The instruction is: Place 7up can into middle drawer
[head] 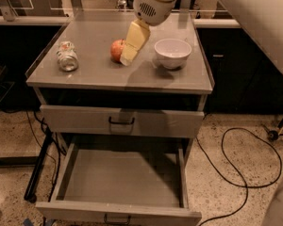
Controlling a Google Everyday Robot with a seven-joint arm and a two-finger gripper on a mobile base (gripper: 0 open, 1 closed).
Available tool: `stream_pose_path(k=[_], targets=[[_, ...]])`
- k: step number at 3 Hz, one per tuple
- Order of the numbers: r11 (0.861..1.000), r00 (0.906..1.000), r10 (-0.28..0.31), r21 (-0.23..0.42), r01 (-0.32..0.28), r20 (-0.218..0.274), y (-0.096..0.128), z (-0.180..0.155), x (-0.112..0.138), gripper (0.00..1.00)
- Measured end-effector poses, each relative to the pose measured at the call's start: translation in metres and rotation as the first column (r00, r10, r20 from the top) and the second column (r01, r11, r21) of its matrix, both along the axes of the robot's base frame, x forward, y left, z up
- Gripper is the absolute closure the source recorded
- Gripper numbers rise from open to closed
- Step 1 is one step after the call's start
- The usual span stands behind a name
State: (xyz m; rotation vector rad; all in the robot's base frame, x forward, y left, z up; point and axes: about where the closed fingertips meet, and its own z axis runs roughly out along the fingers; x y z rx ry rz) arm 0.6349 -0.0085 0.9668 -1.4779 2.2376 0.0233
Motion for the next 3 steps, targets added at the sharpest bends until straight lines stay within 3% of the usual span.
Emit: stream_pose_path(k=[1,3], targets=[[0.997,0.9968,0.075,0.008,-0.076,0.028,0.023,-0.002,0.008,0.0],[0.961,0.9598,0.271,0.045,-0.275,0.073,0.089,0.004,0.037,0.0]])
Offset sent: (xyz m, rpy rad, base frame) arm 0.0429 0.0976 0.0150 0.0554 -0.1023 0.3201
